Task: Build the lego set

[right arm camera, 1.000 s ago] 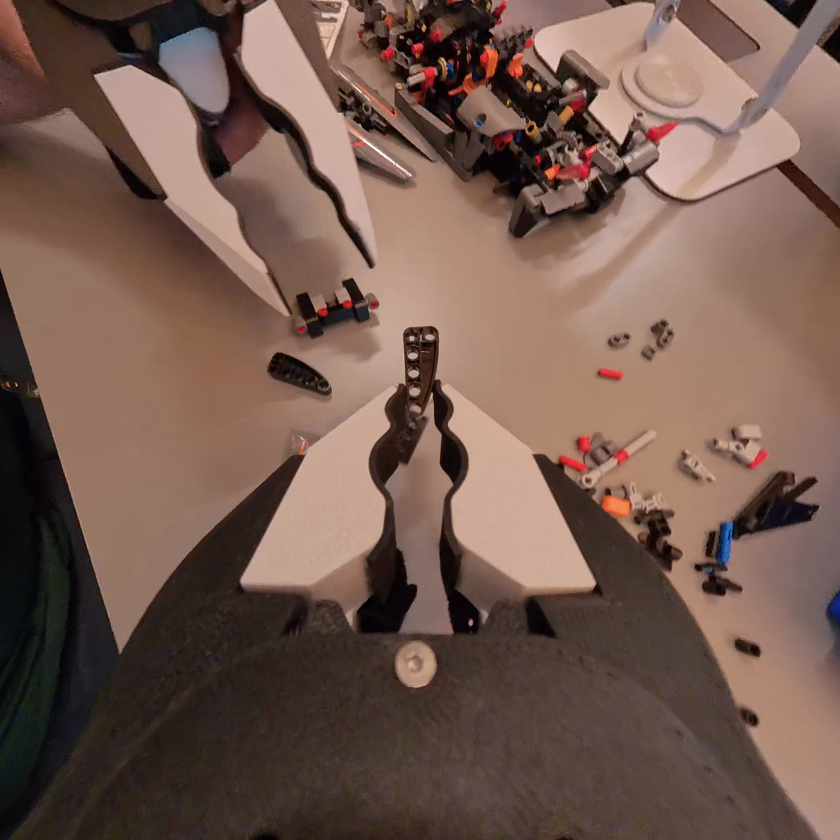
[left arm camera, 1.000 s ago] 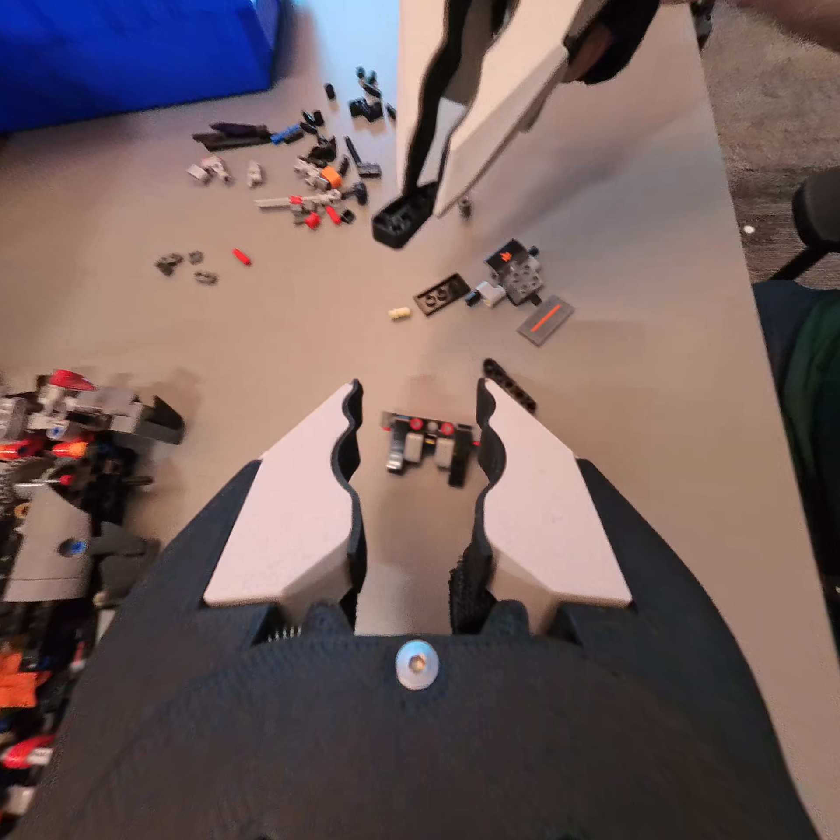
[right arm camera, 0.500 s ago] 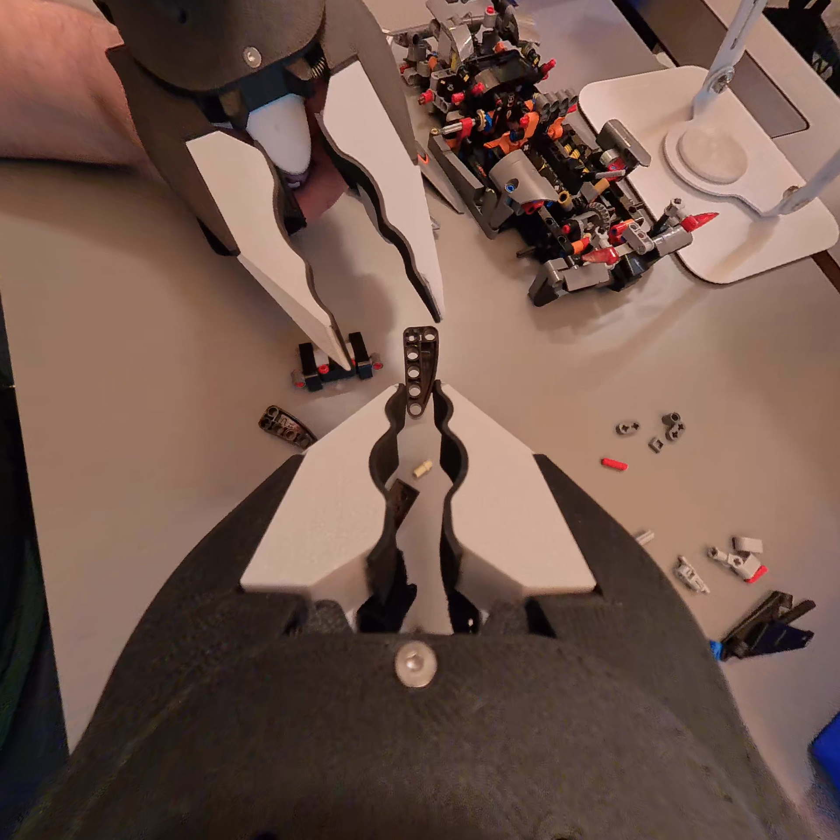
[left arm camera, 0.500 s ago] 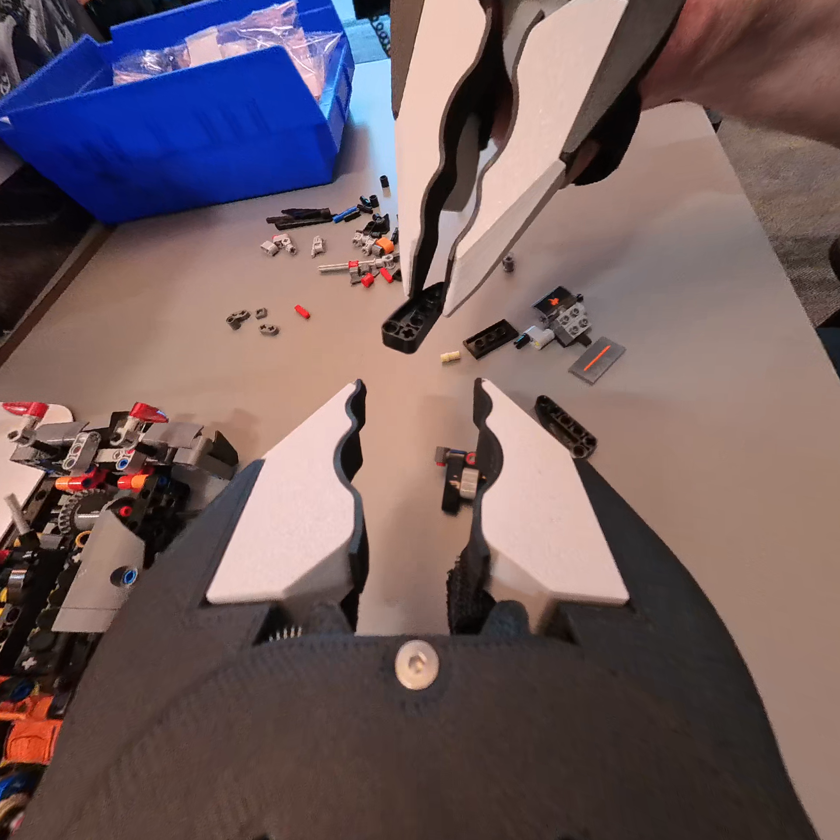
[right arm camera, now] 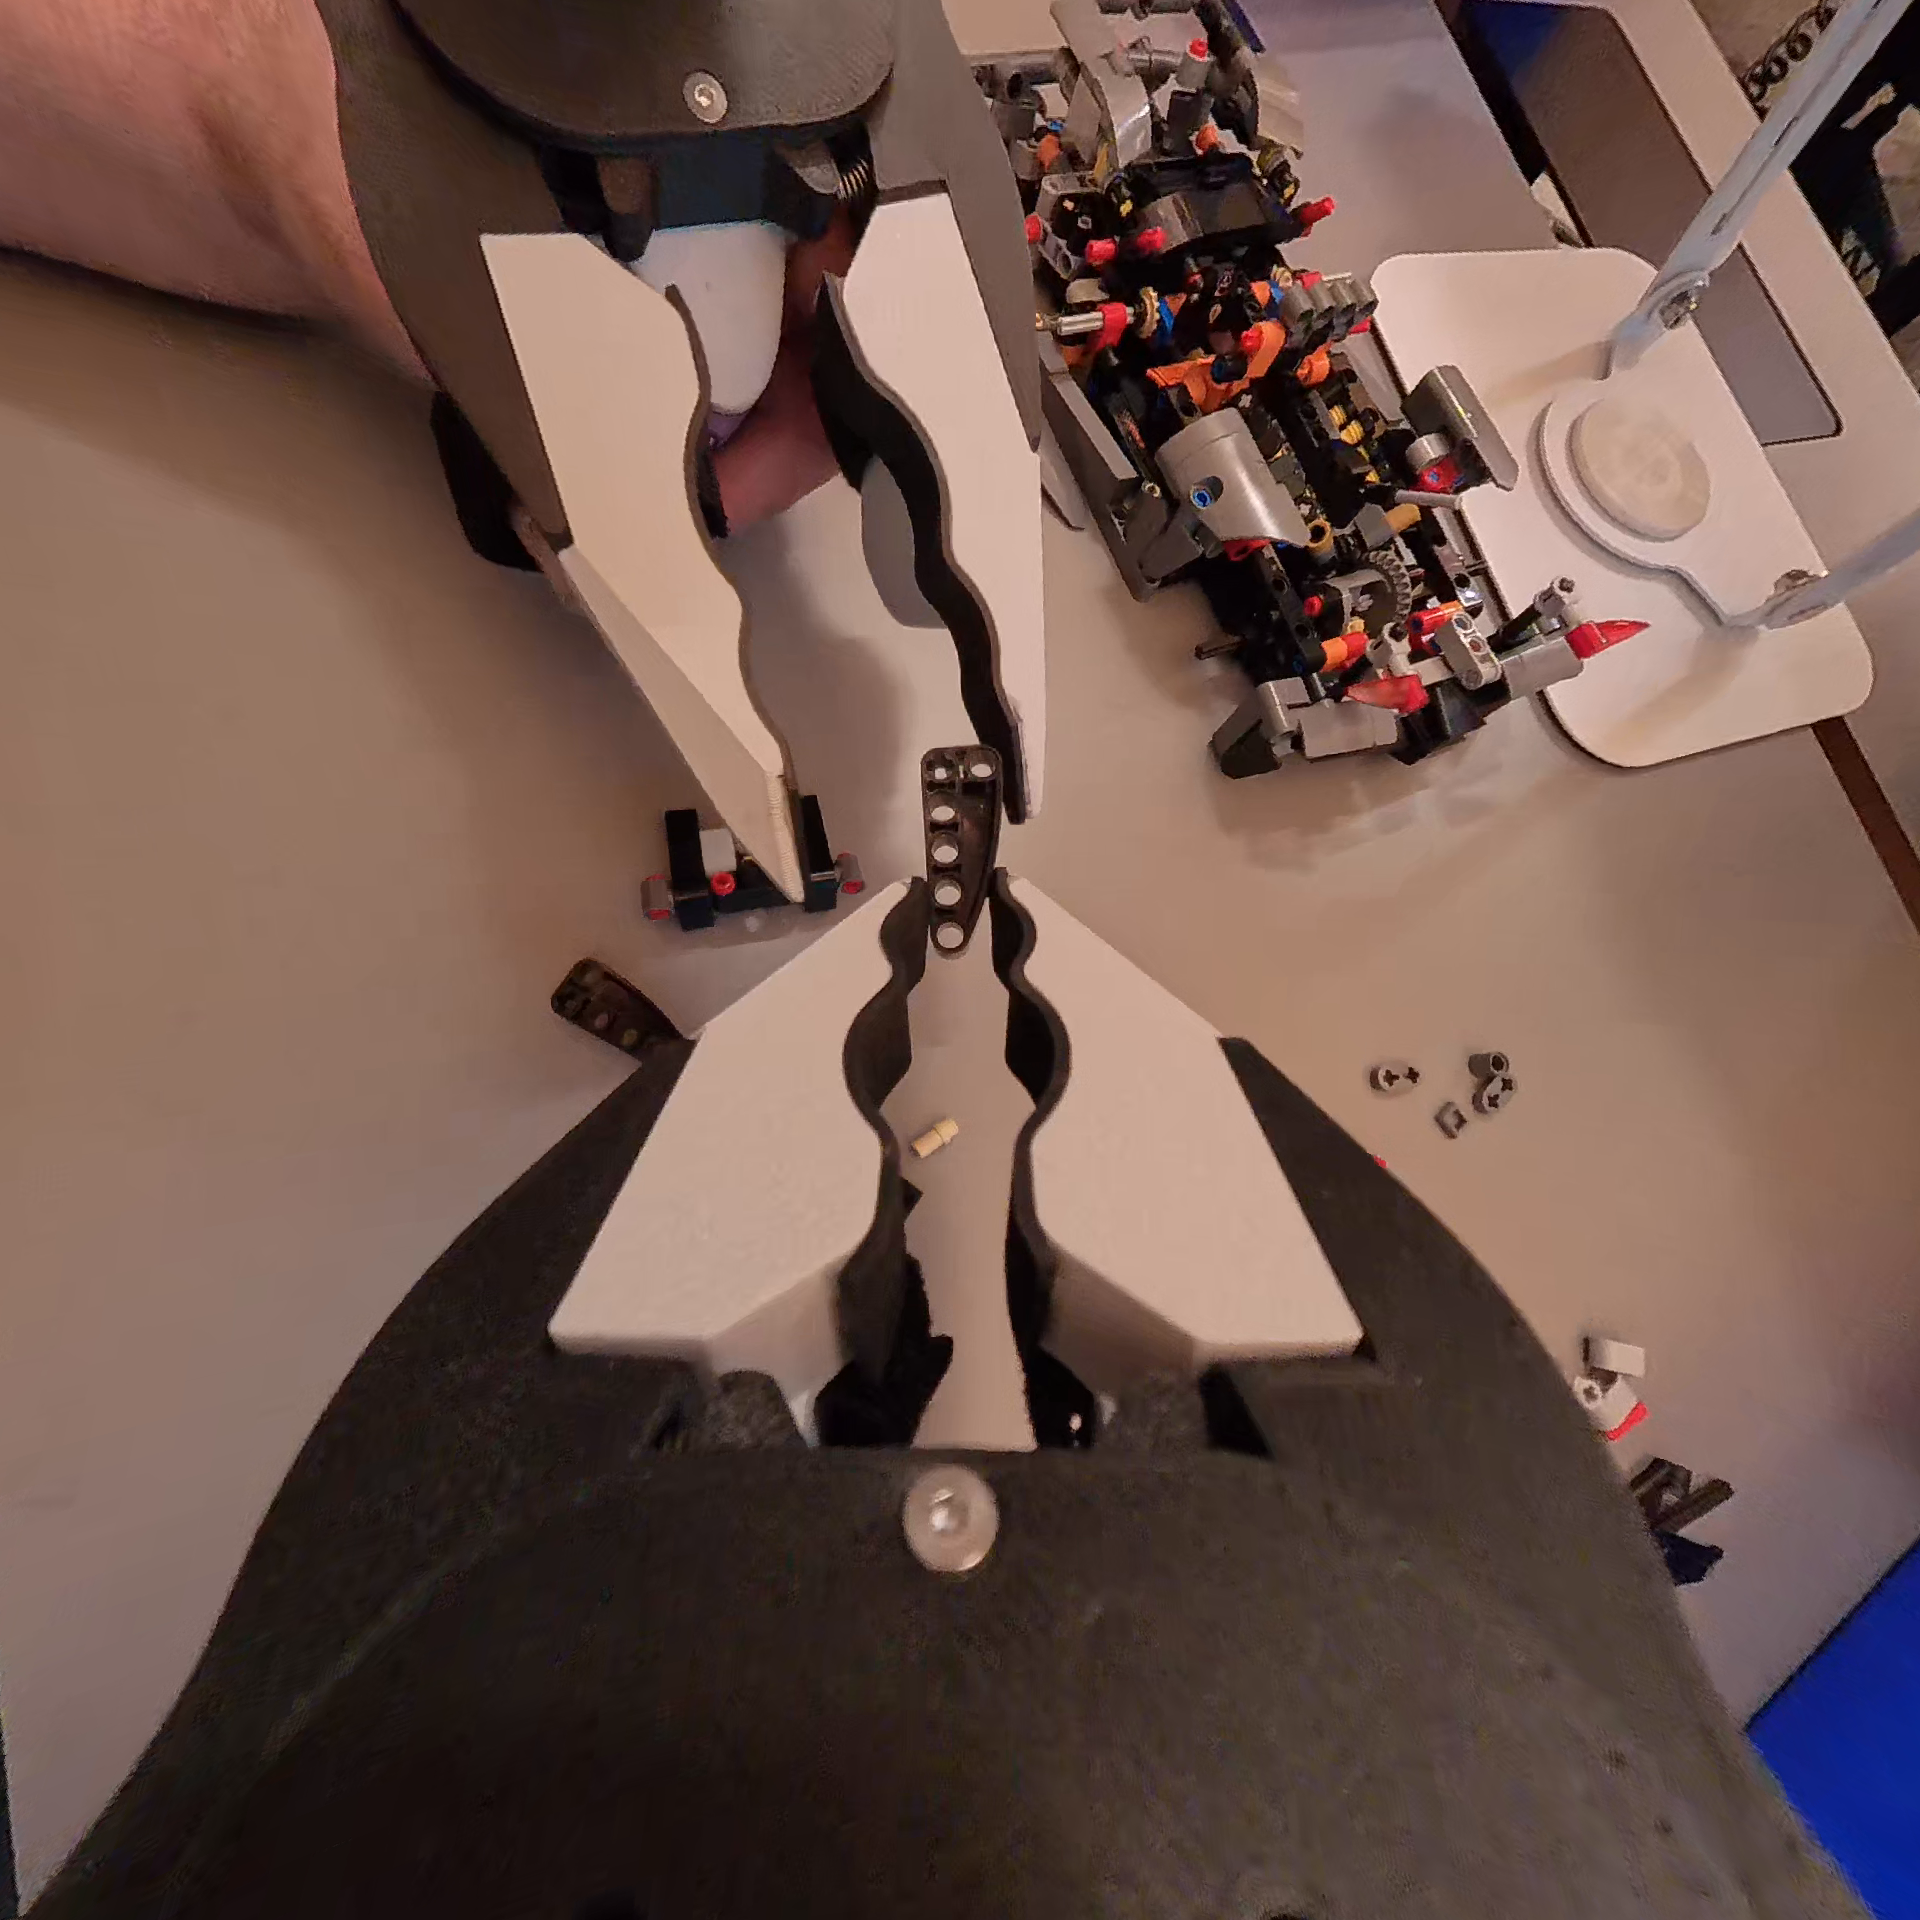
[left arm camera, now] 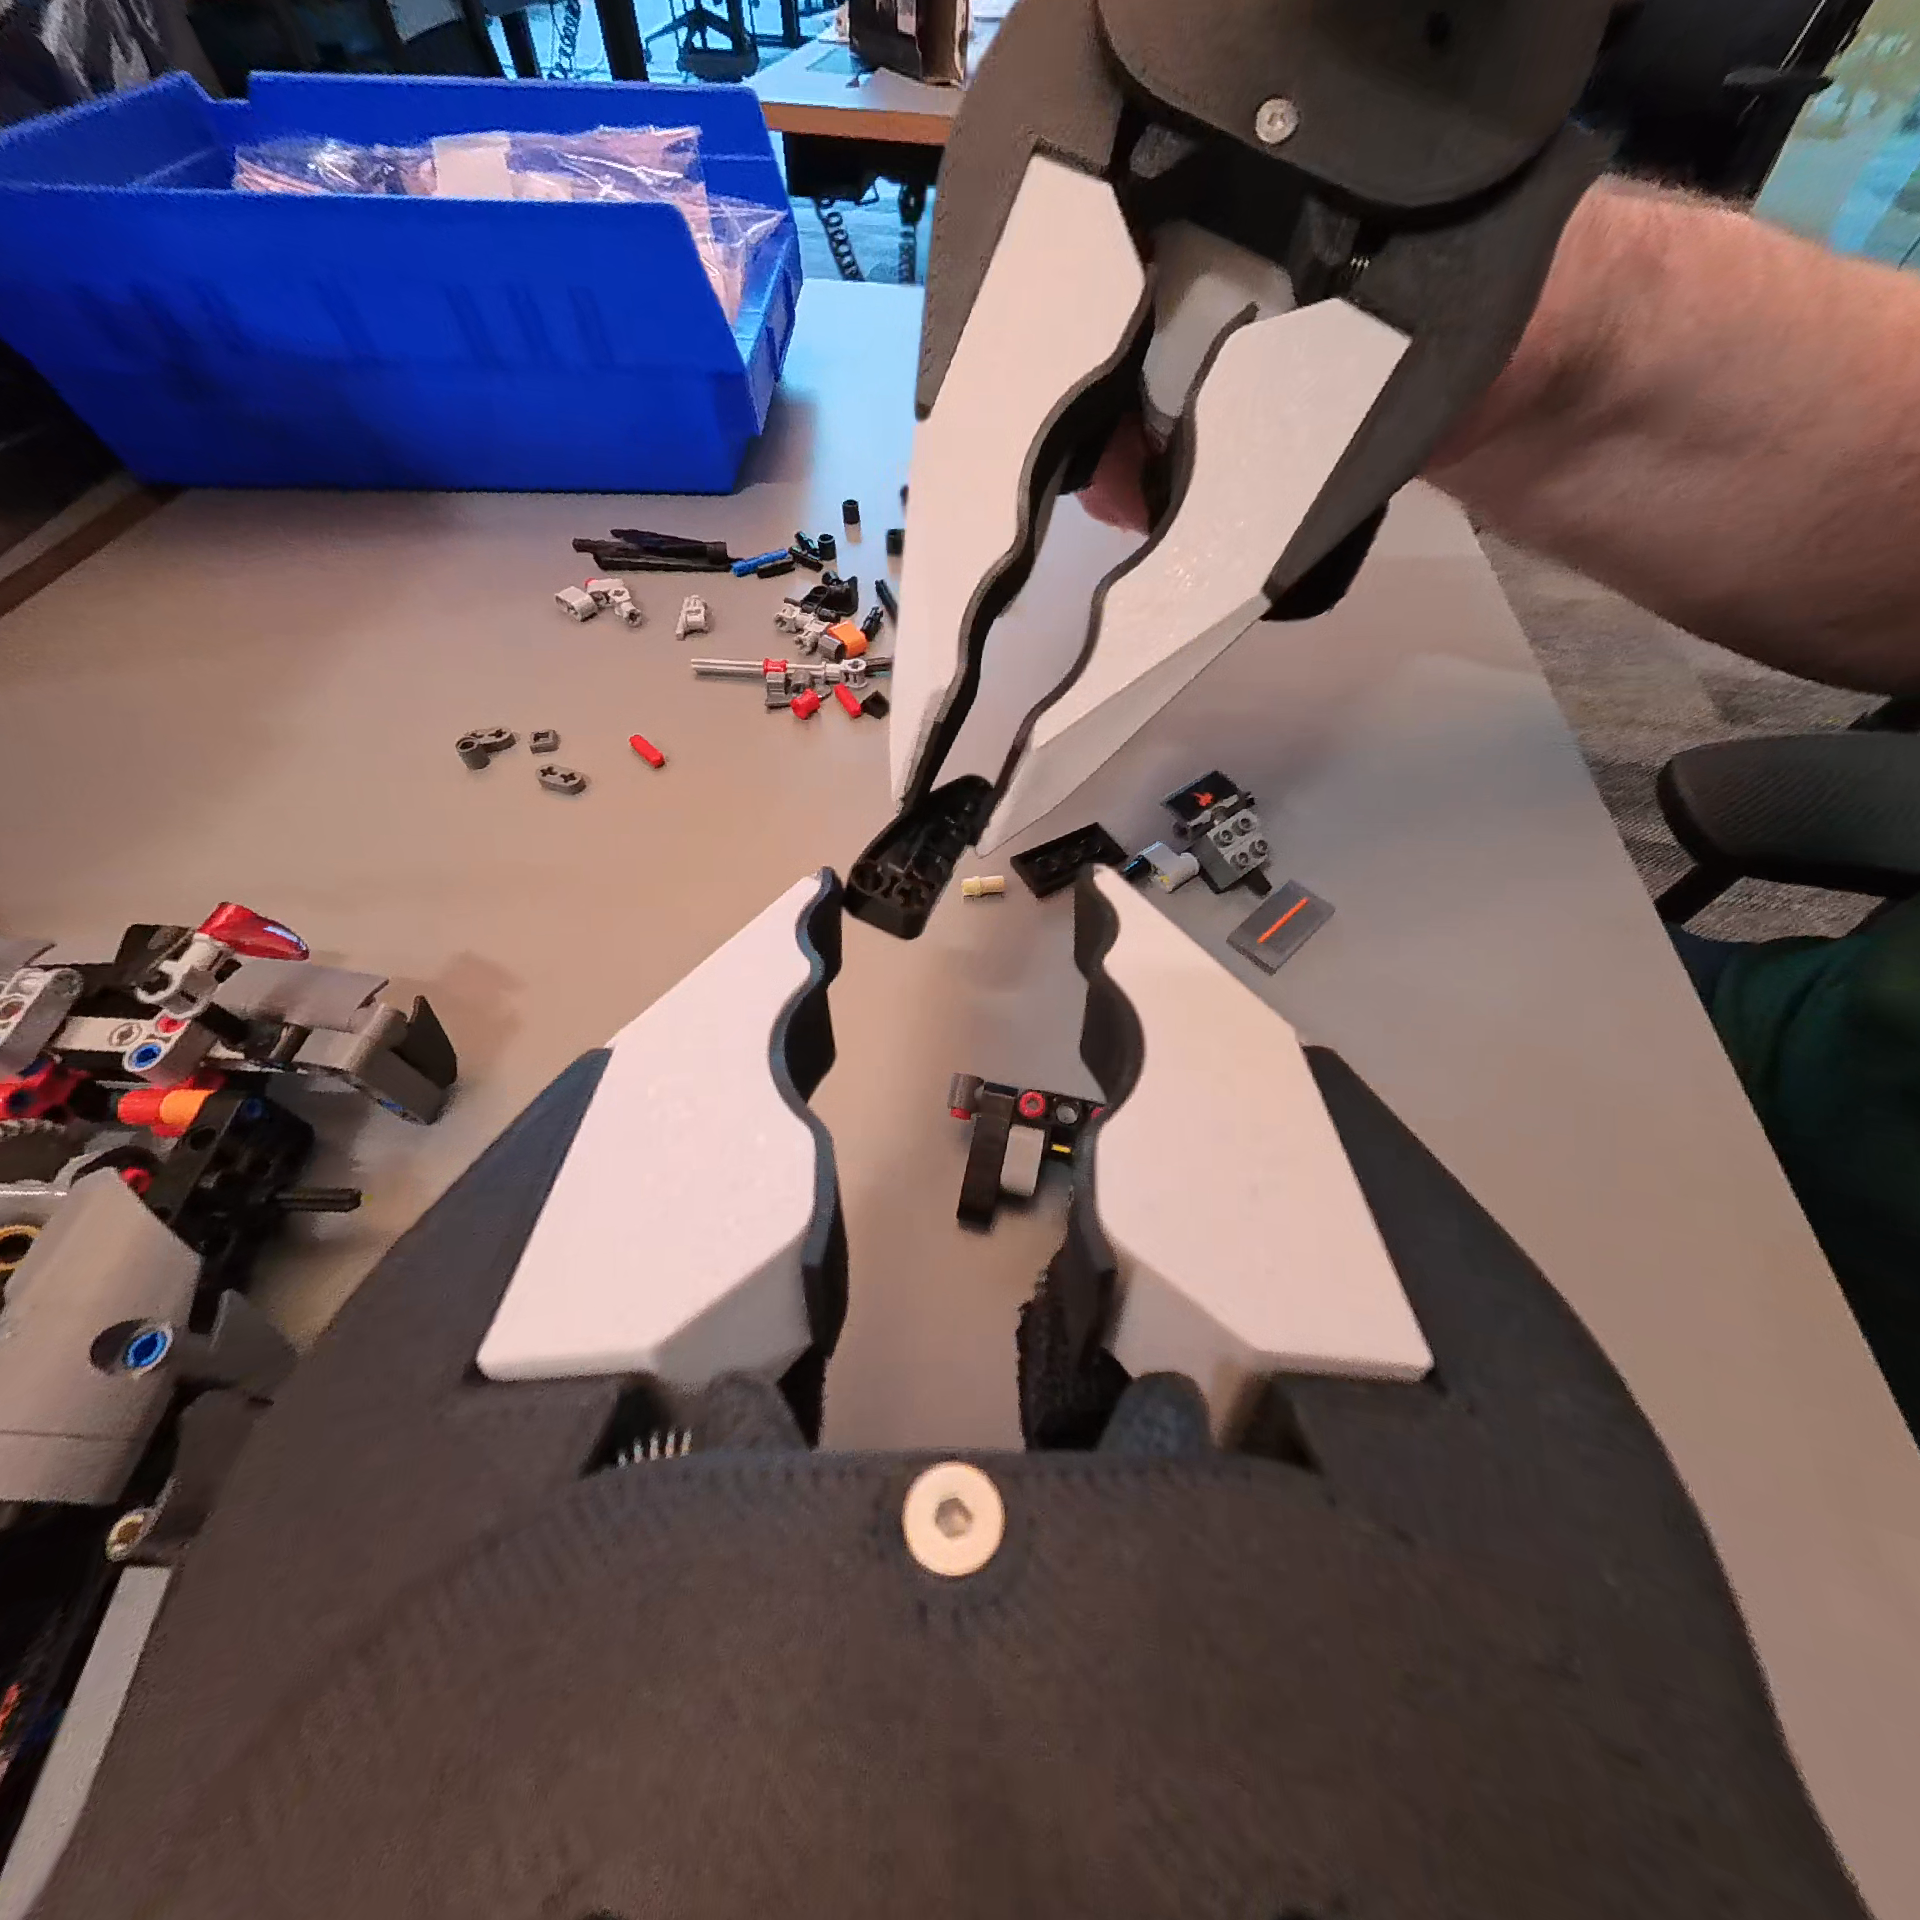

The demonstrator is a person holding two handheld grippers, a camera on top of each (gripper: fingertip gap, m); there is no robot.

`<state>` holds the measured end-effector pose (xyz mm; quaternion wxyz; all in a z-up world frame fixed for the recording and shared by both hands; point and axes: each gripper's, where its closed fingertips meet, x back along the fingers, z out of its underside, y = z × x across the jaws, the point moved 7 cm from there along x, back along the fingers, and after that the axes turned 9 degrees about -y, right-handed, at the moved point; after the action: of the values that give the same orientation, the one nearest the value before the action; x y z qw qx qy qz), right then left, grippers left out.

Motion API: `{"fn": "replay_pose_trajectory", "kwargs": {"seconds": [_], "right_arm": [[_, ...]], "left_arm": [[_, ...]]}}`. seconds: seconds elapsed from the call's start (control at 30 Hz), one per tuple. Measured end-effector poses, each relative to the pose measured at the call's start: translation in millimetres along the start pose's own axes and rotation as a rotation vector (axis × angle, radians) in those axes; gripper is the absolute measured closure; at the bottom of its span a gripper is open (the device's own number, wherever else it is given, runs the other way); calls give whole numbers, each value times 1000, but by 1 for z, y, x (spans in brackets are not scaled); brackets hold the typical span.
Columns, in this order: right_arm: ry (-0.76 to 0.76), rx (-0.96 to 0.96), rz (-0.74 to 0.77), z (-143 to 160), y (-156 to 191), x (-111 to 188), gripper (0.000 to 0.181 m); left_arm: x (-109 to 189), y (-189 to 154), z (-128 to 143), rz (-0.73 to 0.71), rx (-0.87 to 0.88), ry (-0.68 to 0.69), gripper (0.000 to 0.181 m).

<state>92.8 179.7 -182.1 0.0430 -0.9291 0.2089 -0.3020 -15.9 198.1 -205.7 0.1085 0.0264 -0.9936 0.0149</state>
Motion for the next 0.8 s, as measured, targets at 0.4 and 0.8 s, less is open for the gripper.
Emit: {"fn": "replay_pose_trajectory", "kwargs": {"seconds": [0.4, 0.8], "right_arm": [[12, 0, -19, 2, 2, -6, 171], [6, 22, 2, 1, -2, -2, 171]], "left_arm": [[0, 4, 5, -10, 36, 27, 145], [2, 9, 6, -13, 66, 23, 144]]}}
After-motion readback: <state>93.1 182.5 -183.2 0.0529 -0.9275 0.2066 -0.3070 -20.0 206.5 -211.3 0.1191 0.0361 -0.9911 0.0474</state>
